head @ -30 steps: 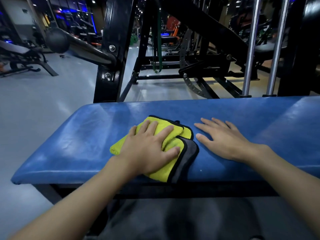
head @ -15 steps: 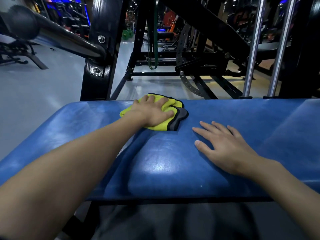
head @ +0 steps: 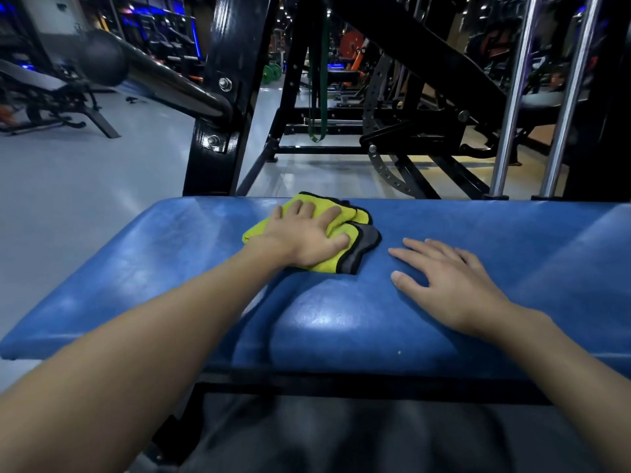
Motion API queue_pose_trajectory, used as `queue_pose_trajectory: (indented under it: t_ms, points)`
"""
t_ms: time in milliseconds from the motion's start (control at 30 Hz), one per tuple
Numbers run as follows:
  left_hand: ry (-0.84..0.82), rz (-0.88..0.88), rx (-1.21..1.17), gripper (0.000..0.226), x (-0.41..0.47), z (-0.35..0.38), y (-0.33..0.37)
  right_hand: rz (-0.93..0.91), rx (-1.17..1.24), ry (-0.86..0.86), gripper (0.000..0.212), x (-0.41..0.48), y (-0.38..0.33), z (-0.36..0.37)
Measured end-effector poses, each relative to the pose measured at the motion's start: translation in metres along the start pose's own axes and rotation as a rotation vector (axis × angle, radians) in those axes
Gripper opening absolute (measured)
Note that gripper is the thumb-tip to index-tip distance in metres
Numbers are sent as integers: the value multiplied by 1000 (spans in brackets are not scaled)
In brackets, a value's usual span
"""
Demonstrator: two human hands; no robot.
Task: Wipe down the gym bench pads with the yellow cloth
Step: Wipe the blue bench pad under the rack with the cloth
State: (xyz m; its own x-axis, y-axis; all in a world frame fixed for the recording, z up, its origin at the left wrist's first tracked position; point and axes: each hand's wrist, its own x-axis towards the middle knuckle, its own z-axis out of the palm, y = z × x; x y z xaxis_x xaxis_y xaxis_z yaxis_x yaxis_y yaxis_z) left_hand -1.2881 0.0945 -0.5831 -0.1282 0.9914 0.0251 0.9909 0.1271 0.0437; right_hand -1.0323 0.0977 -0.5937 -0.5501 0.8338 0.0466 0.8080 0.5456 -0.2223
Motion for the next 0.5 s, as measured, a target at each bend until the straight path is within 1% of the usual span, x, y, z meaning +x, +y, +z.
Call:
queue_pose_trajectory:
  t_ms: [167,267,400,500]
  points:
    - [10,19,7,79,-79,2,8,-7,-5,-2,56,-2,-2,-1]
    - [25,16,12,79,-116,1,13,1,-16,-24,55,-5,-6,-3]
    - [42,-6,49,76,-152,0,16,15,-116,-31,56,-4,-10,-10]
    - [72,-1,46,80,-171,-1,21,-21,-10,35,53,0,-21,-16]
